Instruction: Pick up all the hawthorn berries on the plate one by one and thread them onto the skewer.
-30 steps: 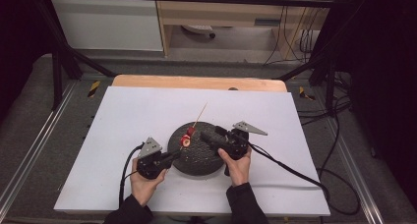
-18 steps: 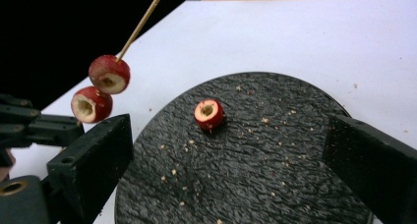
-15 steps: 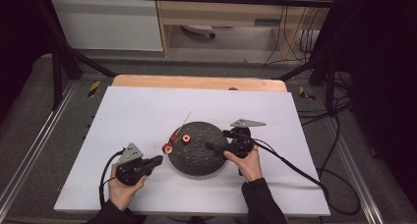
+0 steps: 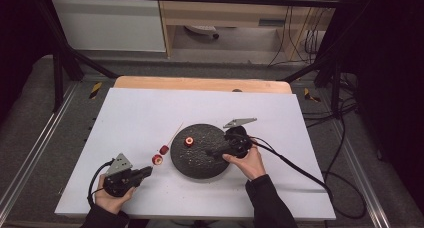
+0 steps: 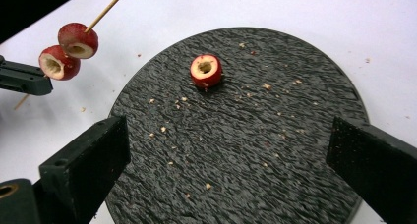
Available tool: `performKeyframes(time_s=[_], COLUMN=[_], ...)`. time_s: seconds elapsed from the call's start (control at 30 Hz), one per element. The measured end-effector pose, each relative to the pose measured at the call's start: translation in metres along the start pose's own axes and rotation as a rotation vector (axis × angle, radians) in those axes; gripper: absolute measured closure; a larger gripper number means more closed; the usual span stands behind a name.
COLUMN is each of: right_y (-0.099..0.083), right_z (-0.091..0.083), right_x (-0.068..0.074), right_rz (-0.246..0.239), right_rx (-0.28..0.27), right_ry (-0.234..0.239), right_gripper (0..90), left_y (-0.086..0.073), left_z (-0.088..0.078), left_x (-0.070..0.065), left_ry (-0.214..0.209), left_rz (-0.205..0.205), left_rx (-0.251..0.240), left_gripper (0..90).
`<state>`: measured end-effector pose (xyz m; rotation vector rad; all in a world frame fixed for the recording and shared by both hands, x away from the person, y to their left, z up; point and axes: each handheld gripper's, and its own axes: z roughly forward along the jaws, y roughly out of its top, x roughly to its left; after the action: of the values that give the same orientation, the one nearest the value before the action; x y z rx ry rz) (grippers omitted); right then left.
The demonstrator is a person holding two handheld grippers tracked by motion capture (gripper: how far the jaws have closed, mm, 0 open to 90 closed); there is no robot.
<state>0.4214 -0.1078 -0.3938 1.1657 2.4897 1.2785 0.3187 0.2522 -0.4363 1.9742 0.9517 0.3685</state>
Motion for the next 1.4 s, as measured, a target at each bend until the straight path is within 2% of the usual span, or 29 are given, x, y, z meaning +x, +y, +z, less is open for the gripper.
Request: performKeyframes(time_s=[0.1,0.23,0.43,0.6,0.73,1.03,1.4], right_y=[0.007,0.018,0.031,0.038,0.043,0.055,0.058], right_z=[0.006,0.015,0.032,0.049,0.06,0.077,0.095], right_x=[0.003,0.007,0.012,0.016,0.019,0.02,0.016], right_rz=[-0.014,-0.034,-0.055,-0.08,-0.089,-0.078,-0.049], right_rx=[0.029,0.061,0.104,0.167,0.187,0.23,0.283], right_ry=[-0.008,-0.016,-0.017,-0.027,-0.022,-0.038,-0.042], right_gripper=[4.2,4.2,4.4,5.5,7.2,11.5,27.6], left_y=[-0.005,-0.007,-0.008,-0.008,-0.008,-0.008,-0.008], left_z=[-0.001,-0.002,-0.002,-0.003,-0.004,-0.003,-0.002], left_x=[0.003,0.006,0.007,0.008,0.009,0.008,0.008], left_ry=[0.01,0.005,0.005,0.006,0.011,0.018,0.02], left_rz=[0.006,-0.013,-0.012,-0.018,-0.02,-0.013,-0.015], left_rx=[0.021,0.012,0.018,0.012,0.012,0.02,0.023], left_gripper=[88.1,88.1,88.1,88.1,88.1,88.1,88.1])
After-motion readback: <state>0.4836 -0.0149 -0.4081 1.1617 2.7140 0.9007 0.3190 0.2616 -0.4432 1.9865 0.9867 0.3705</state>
